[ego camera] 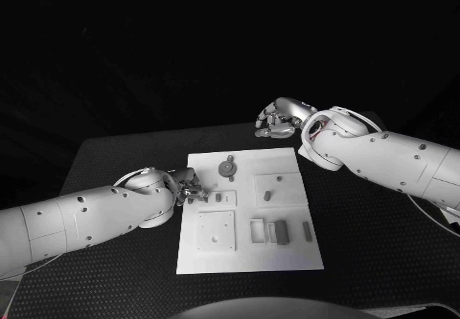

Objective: Assemble the parts on the task board

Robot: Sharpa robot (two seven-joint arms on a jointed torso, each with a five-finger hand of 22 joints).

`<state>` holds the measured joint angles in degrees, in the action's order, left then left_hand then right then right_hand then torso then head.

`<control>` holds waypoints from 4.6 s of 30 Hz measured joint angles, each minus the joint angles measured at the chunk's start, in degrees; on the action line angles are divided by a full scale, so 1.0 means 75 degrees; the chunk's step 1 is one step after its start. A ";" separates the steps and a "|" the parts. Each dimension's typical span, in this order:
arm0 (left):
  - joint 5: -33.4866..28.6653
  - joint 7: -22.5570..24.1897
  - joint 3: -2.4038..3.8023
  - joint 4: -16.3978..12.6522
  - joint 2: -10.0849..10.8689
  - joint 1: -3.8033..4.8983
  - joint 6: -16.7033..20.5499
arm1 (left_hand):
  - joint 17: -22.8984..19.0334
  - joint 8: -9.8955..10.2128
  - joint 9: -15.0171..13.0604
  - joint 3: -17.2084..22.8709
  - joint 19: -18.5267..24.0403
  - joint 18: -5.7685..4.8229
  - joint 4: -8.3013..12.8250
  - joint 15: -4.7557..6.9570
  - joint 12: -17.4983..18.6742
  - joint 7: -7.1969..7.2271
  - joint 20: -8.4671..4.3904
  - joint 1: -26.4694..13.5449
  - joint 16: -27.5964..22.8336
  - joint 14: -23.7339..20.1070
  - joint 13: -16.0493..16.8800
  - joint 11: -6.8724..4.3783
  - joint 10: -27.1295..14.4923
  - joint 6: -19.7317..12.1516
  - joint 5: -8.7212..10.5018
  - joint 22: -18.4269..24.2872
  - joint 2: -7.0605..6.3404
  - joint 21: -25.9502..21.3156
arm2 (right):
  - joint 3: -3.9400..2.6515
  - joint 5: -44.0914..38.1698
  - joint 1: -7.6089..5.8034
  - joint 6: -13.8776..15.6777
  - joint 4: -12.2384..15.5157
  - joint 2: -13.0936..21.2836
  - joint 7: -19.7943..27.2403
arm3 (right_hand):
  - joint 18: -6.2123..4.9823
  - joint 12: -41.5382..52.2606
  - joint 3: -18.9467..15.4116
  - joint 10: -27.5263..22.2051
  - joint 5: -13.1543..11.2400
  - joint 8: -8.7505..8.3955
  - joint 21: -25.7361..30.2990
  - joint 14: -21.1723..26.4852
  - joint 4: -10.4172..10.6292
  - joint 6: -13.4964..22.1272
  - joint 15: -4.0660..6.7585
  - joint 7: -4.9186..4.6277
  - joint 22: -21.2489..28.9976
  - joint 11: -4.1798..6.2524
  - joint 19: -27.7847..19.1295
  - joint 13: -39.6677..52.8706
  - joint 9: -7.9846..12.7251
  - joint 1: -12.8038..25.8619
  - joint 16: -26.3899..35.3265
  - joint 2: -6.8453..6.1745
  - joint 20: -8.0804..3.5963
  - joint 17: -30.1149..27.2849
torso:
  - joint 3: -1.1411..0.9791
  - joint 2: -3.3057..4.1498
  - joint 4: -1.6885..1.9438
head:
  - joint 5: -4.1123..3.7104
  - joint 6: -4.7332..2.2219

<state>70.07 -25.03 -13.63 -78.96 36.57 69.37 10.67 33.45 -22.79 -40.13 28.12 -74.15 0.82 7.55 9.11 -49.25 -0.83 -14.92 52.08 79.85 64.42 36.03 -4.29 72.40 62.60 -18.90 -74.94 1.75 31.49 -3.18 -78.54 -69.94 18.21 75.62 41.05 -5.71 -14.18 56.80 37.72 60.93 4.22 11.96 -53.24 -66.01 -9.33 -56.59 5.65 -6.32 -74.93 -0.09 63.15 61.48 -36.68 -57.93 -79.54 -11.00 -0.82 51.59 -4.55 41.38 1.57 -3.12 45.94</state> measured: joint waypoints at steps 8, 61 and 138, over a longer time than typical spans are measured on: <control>0.0026 0.0001 0.0001 0.0008 -0.0012 0.0000 -0.0011 | 0.0001 -0.0017 0.0001 -0.0001 0.0007 0.0000 0.0001 0.0018 0.0000 -0.0007 -0.0006 0.0011 0.0011 0.0027 -0.0001 0.0011 0.0011 0.0006 0.0014 0.0001 -0.0012 0.0000 | 0.0000 0.0000 0.0000 -0.0002 0.0000 0.0001 0.0000 | 0.0001 0.0000 0.0000 0.0000 0.0000 0.0000 0.0000 0.0000 0.0000 -0.0002 0.0000 0.0002 0.0000 0.0000 -0.0001 0.0000 0.0000 0.0000 0.0000 0.0000 0.0001 0.0000 | 0.0000 -0.0001 -0.0001 | 0.0005 0.0025; 0.0925 -0.0203 0.0006 0.0008 -0.0196 0.0020 -0.0346 | -0.0005 -0.0048 -0.0067 0.0021 -0.0054 -0.0002 -0.0020 0.0014 -0.0029 0.0057 -0.0054 0.0088 0.0061 0.0041 0.0067 -0.0081 0.0135 0.0130 -0.0075 0.0004 -0.0091 0.0059 | 0.0000 0.0003 0.0000 -0.0019 0.0034 0.0005 0.0003 | 0.0000 0.0000 0.0000 0.0000 0.0000 0.0000 0.0000 0.0000 0.0000 0.0001 0.0000 -0.0001 0.0000 0.0000 -0.0005 0.0001 0.0000 0.0000 0.0000 0.0000 0.0005 0.0002 | -0.0008 -0.0008 -0.0008 | -0.0036 0.0112; 0.0944 -0.0165 -0.0007 0.0018 -0.0214 -0.0005 -0.0234 | -0.0003 -0.0021 -0.0145 0.0585 -0.0101 -0.0001 -0.0490 0.0175 -0.0028 -0.0011 -0.0086 -0.0582 0.0089 0.0178 0.0165 -0.0057 0.0164 0.0362 0.0634 0.0004 -0.1089 0.0089 | 0.0000 0.0005 0.0000 -0.0033 0.0019 0.0002 0.0002 | 0.0000 0.0000 0.0000 0.0000 0.0000 0.0000 0.0000 0.0000 0.0000 0.0002 0.0000 -0.0002 0.0000 0.0000 0.0012 -0.0007 0.0000 0.0000 0.0000 0.0000 0.0013 -0.0004 | -0.0002 -0.0003 -0.0001 | -0.0093 0.0125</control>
<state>77.15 -26.27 -13.68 -78.82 34.97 69.33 8.92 33.43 -22.94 -41.21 32.51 -74.91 0.81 3.87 10.43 -49.47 -0.92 -15.57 47.71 80.51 65.75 37.27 -4.72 73.63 65.32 -14.14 -74.91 -6.42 32.16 -3.18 -78.50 -69.94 17.96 75.76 41.06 -5.69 -14.18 56.80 37.72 60.93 4.22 11.96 -53.24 -66.01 -9.33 -56.58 5.65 -6.33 -74.93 -0.09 63.25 61.42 -36.68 -57.93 -79.54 -11.00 -0.72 51.56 -4.56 41.36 1.56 -3.82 46.87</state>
